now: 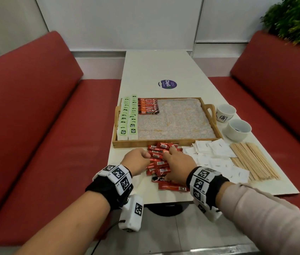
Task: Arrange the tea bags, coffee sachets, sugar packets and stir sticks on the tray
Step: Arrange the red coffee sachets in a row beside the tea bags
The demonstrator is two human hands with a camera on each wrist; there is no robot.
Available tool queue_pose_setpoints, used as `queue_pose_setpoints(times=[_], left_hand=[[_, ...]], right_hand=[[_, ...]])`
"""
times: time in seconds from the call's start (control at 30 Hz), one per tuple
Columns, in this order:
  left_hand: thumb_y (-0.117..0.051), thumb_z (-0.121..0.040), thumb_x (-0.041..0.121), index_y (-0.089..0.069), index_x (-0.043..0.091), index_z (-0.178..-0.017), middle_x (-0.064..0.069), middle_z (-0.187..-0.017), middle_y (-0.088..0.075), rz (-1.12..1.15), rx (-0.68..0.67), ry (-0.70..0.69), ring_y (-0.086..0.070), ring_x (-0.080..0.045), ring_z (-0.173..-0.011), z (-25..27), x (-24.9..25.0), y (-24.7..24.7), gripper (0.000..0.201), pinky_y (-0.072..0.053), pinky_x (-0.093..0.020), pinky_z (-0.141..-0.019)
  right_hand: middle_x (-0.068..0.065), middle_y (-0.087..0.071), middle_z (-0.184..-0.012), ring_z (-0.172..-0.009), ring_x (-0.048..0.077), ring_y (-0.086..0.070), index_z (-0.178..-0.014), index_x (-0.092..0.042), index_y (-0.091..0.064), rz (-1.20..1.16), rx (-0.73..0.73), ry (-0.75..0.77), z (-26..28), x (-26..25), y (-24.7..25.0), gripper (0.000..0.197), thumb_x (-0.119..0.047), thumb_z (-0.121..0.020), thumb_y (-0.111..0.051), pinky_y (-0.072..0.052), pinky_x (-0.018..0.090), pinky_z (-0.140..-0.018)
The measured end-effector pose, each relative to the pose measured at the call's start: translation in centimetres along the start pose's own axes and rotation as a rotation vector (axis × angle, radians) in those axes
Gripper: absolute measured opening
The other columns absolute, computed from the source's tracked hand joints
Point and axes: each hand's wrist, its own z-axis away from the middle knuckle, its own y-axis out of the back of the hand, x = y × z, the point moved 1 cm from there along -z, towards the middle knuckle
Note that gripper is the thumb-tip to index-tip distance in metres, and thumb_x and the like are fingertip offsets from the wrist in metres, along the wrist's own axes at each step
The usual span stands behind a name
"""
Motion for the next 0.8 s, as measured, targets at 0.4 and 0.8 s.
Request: queue_pose_setpoints(times=[0.4, 0.8], left_hand=[[-0.052, -0.090, 0.011, -0.058, 0.019, -0.094, -0.001, -0.086, -0.058, 0.048, -0.080, 0.040, -0.053, -0.015, -0.074, 2.3, -2.9, -0.5, 0.010, -0.046, -0.022, -0.055], [-0.063, -0.086, 0.012, -0.051, 0.015, -0.111, -0.004, -0.099, -0.059, 0.130, -0.113, 0.036, -0.055, -0.018, -0.085, 1.4, -2.4, -0.2, 0.028, -0.047, -0.025, -0.059]], right_hand=[[0.007, -0.045, -0.118, -0.097, 0.025, -0.056, -0.111, -0.011, -0.057, 0.056, 0.000, 0.027, -0.4, -1.2, -0.3, 0.021, -0.011, -0.090, -0.054, -0.043, 0.032, -0.072], [0.004, -0.054, -0.109, -0.096, 0.021, -0.055, -0.111, -0.013, -0.061, -0.196, 0.086, 0.004, -0.8, -2.1, 2.5, 0.029, -0.035, -0.092, -0.055, -0.043, 0.030, -0.078]])
